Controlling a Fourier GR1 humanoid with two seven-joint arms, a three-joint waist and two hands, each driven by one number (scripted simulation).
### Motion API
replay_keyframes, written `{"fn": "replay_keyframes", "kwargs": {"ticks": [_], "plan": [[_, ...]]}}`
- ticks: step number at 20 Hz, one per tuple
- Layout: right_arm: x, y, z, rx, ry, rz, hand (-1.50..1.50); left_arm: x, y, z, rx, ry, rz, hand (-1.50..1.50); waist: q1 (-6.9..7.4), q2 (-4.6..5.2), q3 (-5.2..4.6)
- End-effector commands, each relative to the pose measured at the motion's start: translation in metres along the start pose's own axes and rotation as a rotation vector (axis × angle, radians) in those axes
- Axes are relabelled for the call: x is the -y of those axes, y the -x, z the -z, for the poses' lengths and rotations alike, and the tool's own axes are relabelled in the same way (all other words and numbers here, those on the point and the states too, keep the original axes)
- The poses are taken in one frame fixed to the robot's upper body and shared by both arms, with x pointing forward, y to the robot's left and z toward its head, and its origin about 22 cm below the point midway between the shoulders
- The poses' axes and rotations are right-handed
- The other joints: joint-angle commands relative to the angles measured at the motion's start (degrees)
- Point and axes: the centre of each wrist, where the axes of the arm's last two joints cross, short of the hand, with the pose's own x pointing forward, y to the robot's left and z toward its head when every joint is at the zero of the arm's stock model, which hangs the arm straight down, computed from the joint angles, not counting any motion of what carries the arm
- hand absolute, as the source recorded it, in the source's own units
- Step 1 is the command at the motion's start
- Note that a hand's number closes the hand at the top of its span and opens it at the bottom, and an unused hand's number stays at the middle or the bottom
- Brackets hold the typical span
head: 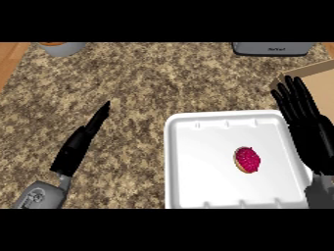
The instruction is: Pick the cupcake from the tray and place it in the cardboard box
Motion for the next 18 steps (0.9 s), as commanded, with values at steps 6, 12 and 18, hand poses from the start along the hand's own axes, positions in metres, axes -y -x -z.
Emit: {"fn": "replay_keyframes", "kwargs": {"ticks": [6,12,18], "plan": [[0.127,-0.014,-0.067,-0.049,0.561,-0.161,1.50,-0.041,-0.024,-0.004,0.029,-0.390,-0.281,0.00,-0.92,-0.09,-0.28],[0.148,0.028,-0.106,-0.142,0.518,-0.620,-1.50,-0.041,-0.029,-0.012,0.012,-0.372,-0.355,0.00,-0.11,0.23,-0.29],[0.159,-0.023,-0.080,-0.180,0.218,-0.769,-1.50,-0.058,-0.045,-0.017,-0.010,-0.378,-0.383,0.00,-0.89,-0.05,-0.48]]}}
